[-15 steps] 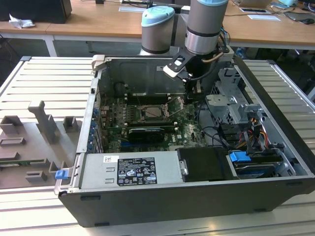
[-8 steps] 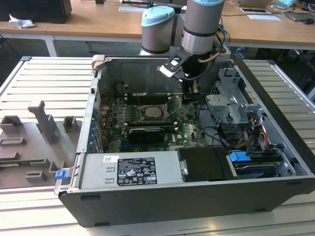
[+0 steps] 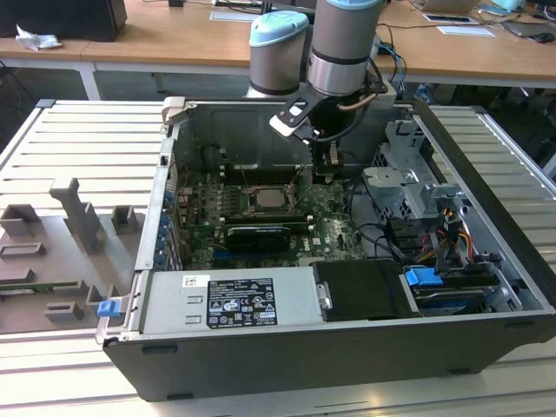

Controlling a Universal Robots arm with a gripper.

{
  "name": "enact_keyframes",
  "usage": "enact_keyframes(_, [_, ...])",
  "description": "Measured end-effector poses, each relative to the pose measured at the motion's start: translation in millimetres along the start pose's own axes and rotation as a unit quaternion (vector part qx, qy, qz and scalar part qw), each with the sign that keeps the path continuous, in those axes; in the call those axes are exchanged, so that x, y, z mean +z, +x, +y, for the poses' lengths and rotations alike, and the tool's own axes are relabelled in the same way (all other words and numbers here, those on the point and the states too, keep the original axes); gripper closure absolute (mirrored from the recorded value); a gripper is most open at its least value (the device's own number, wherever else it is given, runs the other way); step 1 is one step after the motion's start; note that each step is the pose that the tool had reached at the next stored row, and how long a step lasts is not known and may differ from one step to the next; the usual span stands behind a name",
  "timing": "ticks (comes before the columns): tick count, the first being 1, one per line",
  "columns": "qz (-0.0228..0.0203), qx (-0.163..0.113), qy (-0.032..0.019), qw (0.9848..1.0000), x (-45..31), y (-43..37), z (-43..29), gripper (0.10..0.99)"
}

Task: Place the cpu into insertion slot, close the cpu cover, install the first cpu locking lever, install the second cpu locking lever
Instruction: 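Close the cpu cover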

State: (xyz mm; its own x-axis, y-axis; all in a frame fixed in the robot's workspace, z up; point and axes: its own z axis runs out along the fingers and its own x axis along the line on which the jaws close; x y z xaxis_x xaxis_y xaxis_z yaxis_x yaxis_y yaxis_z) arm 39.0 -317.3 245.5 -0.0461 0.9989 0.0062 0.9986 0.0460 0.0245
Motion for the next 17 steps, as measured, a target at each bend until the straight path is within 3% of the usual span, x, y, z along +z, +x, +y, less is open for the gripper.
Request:
enact_keyframes(8, [0.0001,0.000,0.0000,1.0000,-0.1,1.2,-24.3,0.980])
enact_keyframes(12, [0.0000,0.000,0.0000,1.0000,0.9,1.4,-28.0,0.980])
enact_keyframes(17, [0.0000,0.000,0.0000,1.0000,6.0,2.0,-38.2,0.980])
